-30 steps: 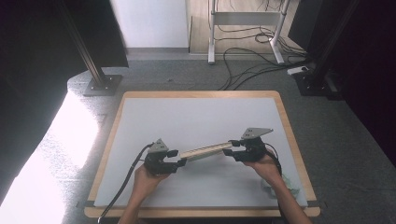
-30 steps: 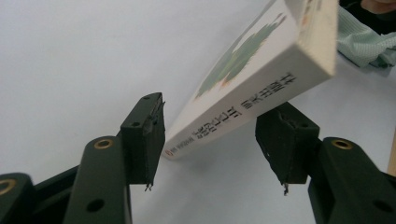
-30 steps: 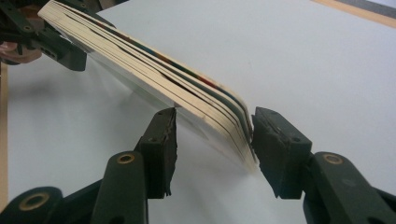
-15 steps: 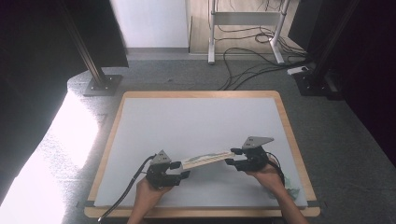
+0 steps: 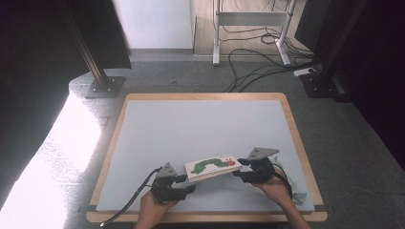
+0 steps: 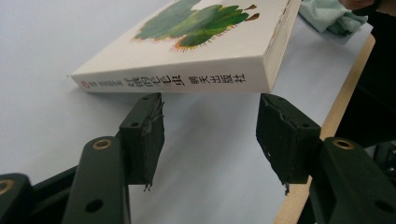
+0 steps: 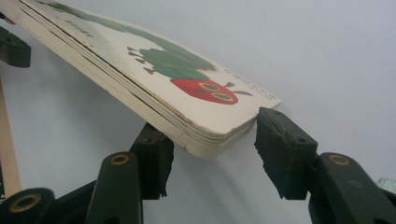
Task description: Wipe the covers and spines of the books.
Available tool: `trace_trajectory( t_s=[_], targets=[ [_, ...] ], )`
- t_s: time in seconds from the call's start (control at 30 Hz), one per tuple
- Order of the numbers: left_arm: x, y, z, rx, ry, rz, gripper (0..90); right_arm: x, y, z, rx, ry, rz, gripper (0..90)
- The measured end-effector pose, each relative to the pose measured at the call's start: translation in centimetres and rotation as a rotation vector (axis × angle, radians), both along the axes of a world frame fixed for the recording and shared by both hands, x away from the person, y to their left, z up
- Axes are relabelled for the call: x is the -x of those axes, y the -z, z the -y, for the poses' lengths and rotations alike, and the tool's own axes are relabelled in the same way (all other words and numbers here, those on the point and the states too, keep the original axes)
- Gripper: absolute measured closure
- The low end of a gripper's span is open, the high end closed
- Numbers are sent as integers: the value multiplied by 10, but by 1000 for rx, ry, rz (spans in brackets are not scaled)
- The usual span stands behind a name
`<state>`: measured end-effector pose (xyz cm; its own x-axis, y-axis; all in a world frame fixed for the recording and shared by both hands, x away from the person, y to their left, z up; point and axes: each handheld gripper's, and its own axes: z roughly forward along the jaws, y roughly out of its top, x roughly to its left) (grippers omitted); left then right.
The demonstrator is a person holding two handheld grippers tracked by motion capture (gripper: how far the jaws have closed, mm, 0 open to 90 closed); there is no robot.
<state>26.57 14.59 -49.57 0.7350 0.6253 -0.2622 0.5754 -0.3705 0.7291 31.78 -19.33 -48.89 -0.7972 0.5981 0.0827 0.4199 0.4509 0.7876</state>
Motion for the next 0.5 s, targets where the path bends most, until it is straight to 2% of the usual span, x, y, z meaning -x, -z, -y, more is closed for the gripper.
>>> trace_trajectory(
  t_s=[0.2, 0.3, 0.5],
  targets=[
    [4, 3, 2, 10, -3, -5, 397, 5, 8, 2, 0, 7, -32, 442],
    [5, 5, 4, -12, -11, 2, 396, 7, 13, 3, -3, 8, -53, 439],
    [2, 6, 4, -24, -7, 6, 396, 9, 19, 4, -29, 17, -77, 433]
  ],
)
